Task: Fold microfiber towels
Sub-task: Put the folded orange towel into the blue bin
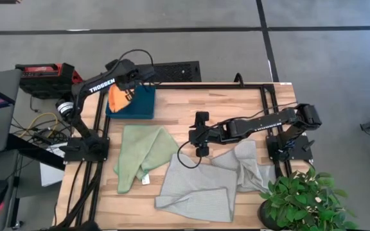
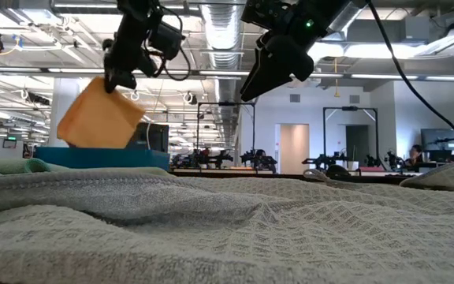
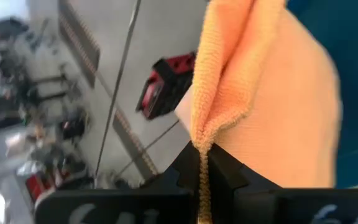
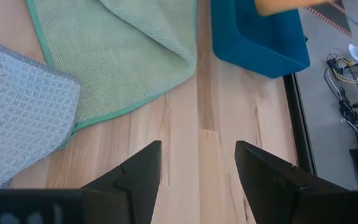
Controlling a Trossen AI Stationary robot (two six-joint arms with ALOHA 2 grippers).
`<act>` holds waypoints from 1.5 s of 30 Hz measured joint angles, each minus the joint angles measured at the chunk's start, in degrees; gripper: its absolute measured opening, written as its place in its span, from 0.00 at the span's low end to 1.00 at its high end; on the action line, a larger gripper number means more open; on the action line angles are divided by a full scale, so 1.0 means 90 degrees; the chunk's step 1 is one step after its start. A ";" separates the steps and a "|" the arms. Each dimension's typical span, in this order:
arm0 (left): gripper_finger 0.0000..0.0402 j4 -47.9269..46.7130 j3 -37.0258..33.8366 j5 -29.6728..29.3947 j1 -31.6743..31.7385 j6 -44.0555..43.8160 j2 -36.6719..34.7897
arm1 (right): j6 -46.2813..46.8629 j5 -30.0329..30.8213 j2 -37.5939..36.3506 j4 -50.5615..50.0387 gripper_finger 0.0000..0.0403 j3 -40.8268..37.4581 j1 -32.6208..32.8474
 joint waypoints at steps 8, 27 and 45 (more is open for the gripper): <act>0.00 0.0044 -0.0002 -0.0246 0.0177 -0.0883 -0.0547 | 0.0000 0.0000 0.0000 -0.0004 0.56 0.0000 -0.0038; 0.00 0.0029 -0.0060 -0.0584 0.1164 -0.1696 -0.1232 | -0.0002 -0.0002 0.0000 -0.0003 0.56 0.0000 -0.0204; 0.00 0.0030 -0.0359 -0.1843 0.1400 -0.3026 -0.0717 | -0.0002 -0.0002 0.0000 -0.0021 0.56 -0.0001 -0.0204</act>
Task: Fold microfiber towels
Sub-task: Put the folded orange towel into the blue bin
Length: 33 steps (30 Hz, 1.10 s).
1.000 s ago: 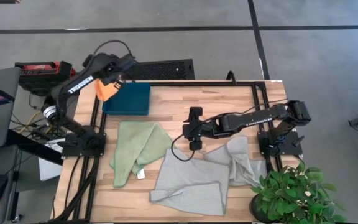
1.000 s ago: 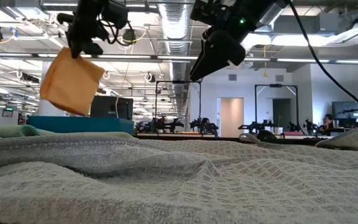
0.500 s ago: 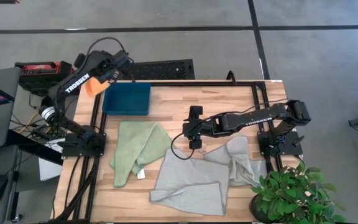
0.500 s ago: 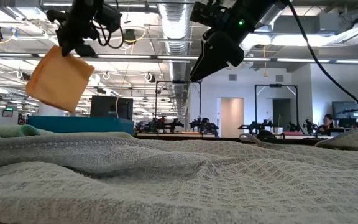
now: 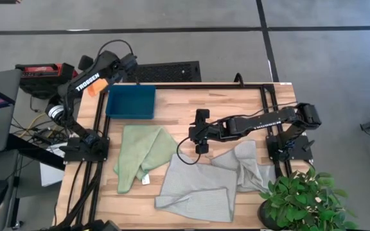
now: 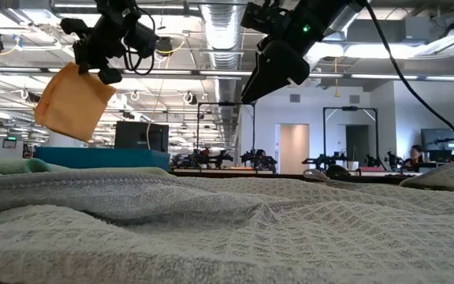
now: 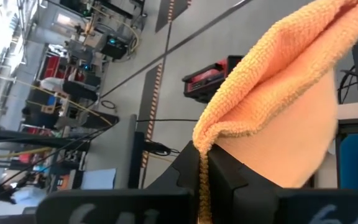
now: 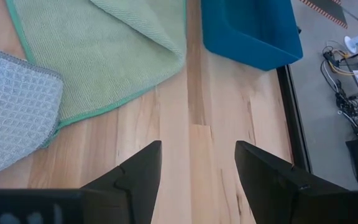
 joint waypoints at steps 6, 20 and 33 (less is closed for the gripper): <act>0.00 0.0002 -0.0002 0.0102 0.0000 -0.0351 0.0142 | -0.0017 0.0000 0.0000 0.0001 0.56 -0.0001 0.0000; 0.00 0.0001 -0.0600 -0.0296 0.0070 -0.0981 0.0311 | -0.0073 0.0002 0.0000 -0.0025 0.56 -0.0002 0.0000; 0.00 0.0005 -0.0612 -0.0360 0.0070 -0.1140 0.0311 | -0.0072 0.0001 0.0000 -0.0023 0.56 -0.0001 0.0000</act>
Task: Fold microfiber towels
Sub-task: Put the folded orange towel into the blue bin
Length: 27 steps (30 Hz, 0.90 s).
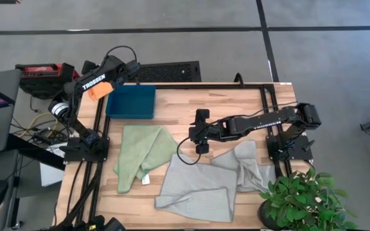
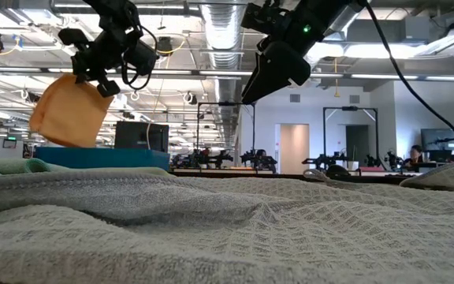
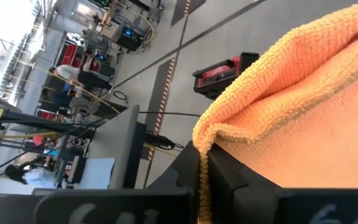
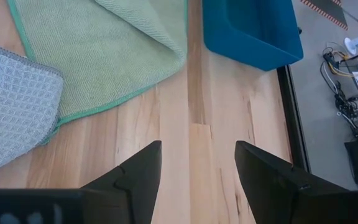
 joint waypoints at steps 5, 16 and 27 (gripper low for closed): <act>0.00 0.0033 -0.0321 -0.0424 0.0029 -0.0009 -0.0005 | 0.0001 -0.0001 0.0000 -0.0002 0.56 -0.0001 0.0000; 0.00 -0.0002 -0.0489 -0.1000 0.0012 -0.0580 -0.0041 | -0.0157 -0.0001 0.0000 -0.0002 0.56 -0.0001 0.0000; 0.00 0.0097 -0.0656 -0.0413 -0.0079 -0.0376 -0.0010 | -0.0154 -0.0001 0.0000 -0.0159 0.56 0.0001 0.0005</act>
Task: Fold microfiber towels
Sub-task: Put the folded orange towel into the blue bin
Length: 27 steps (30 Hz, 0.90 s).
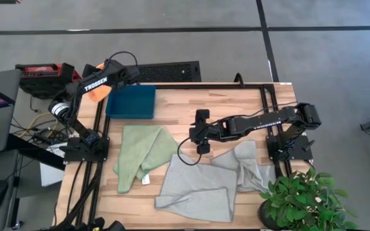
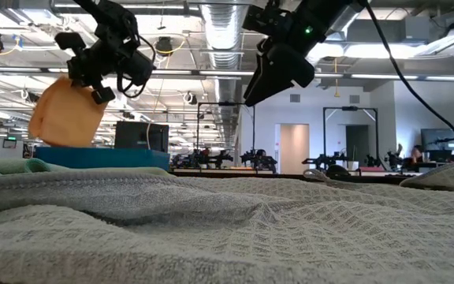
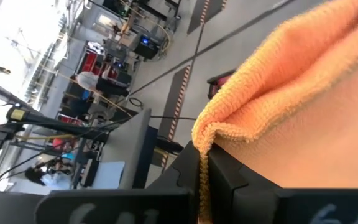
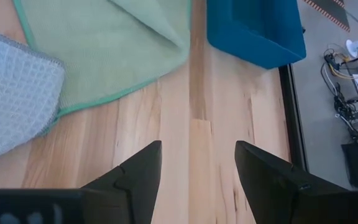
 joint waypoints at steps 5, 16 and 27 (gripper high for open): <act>0.00 0.0033 -0.0111 0.0340 -0.0151 0.0060 0.0002 | 0.0000 -0.0001 0.0000 -0.0037 0.56 -0.0002 0.0000; 0.00 0.0112 -0.0138 0.0553 -0.0772 0.0284 0.0002 | 0.0001 0.0000 0.0000 -0.0037 0.56 -0.0002 0.0000; 0.00 0.1015 -0.0138 0.1367 -0.1194 0.0309 0.0015 | 0.0002 0.0000 0.0000 -0.0038 0.56 -0.0002 0.0000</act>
